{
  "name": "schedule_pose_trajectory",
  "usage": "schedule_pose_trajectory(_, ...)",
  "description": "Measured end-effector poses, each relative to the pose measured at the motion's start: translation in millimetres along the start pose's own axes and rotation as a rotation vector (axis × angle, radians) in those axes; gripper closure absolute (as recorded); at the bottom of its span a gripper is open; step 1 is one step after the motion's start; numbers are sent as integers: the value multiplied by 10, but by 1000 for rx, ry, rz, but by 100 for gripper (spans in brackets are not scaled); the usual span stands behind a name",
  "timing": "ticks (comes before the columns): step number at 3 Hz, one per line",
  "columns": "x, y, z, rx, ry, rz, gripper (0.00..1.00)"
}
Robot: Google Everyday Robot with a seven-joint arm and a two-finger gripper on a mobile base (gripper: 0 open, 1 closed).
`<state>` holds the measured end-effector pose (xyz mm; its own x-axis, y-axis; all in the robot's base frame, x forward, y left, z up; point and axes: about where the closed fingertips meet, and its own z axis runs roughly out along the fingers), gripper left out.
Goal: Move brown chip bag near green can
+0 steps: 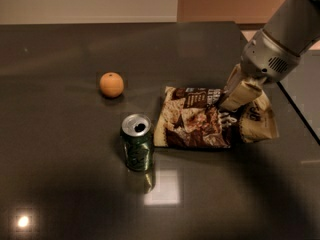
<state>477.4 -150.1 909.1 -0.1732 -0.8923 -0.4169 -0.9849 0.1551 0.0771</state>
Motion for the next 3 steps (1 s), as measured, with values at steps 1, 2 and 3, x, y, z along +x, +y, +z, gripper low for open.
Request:
schedule_pose_trajectory(1,20,0,13,-1,-3,13,14)
schedule_pose_trajectory(2,-4,-23,13,11,-8,10,0)
schedule_pose_trajectory(3,-5,-23,13,11,-8,10,0)
